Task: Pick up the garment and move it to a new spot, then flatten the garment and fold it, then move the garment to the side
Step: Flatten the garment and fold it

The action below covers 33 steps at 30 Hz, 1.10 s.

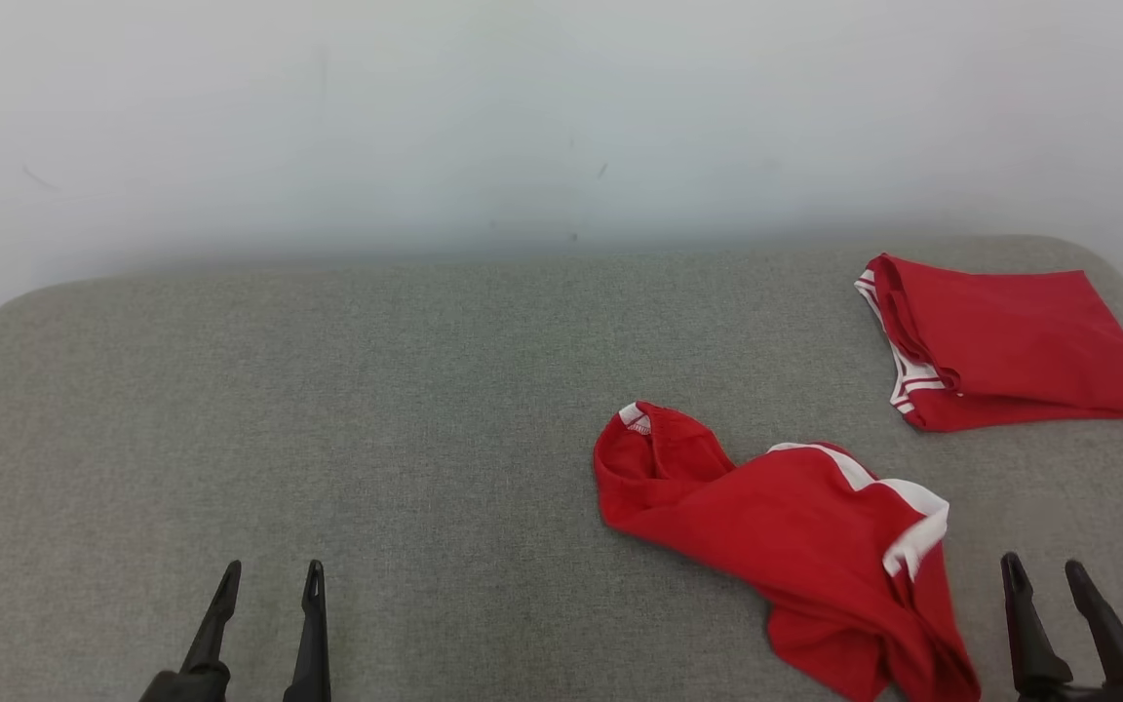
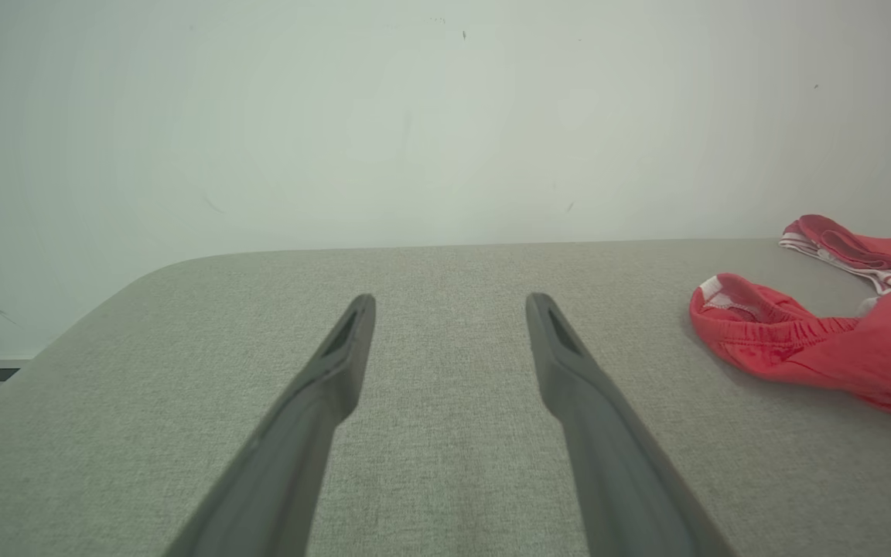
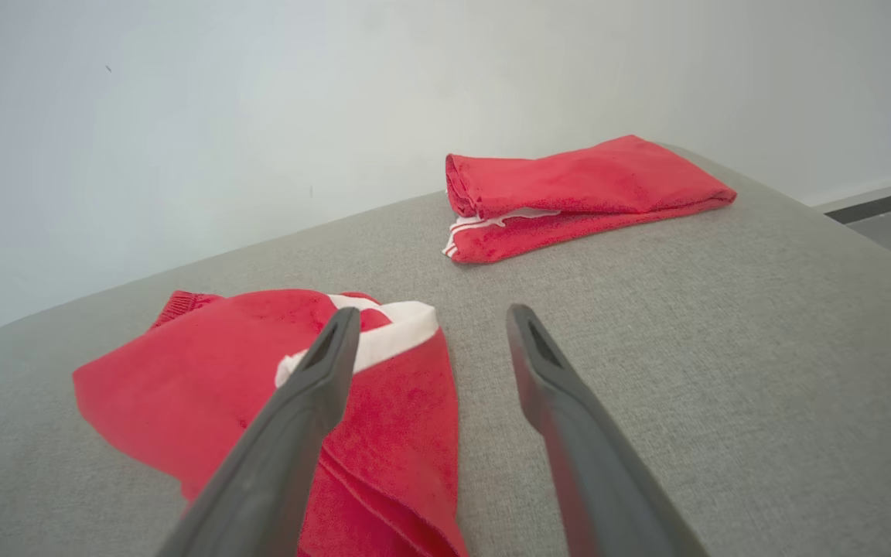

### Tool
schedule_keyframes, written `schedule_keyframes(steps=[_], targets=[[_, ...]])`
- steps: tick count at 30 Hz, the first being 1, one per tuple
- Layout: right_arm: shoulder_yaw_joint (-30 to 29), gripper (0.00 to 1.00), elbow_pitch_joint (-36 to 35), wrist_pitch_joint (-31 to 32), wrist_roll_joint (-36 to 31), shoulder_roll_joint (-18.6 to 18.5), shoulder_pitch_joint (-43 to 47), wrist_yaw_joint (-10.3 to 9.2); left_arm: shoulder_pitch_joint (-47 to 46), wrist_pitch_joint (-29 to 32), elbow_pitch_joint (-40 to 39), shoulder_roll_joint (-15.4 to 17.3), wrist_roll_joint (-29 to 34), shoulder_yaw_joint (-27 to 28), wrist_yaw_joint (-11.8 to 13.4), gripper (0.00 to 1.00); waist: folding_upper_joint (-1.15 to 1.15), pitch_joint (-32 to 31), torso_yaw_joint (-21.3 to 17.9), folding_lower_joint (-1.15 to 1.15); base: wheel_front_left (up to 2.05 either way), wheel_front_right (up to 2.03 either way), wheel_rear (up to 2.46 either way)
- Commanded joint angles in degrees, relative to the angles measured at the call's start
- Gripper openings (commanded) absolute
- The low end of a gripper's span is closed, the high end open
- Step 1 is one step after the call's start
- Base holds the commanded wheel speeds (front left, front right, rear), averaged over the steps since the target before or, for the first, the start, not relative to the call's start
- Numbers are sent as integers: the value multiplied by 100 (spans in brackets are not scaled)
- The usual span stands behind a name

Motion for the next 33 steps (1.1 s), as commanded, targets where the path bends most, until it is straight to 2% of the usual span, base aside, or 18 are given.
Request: schedule_keyframes(steps=[1, 8, 18, 23, 31, 33], targets=[[-12, 100, -169, -89, -90, 49, -38, -16, 5, -19, 4, -6, 42, 25, -19, 100, 0, -4, -18, 0, 0, 0, 0], [71, 100, -890, -273, -382, 202, -91, -16, -102, -19, -1, -6, 64, 7, -31, 100, 0, 29, -162, 0, 0, 0, 0], [455, 100, -1270, -360, -698, 543, -308, -16, -655, -19, 270, 69, 86, -374, -89, 100, 0, 176, -594, 0, 0, 0, 0], [647, 100, -1307, -368, -834, 682, -447, -16, -1261, -19, 718, 157, 19, -872, -140, 100, 0, 339, -835, 0, 0, 0, 0], [811, 100, -1302, -371, -929, 972, -664, -16, -2410, 87, 1833, 452, -395, -2202, -128, 100, 0, 683, -1265, 0, 0, 0, 0], [829, 100, -1293, -371, -945, 996, -686, -16, -2566, 109, 1946, 492, -457, -2339, -129, 100, 0, 730, -1317, 0, 0, 0, 0]])
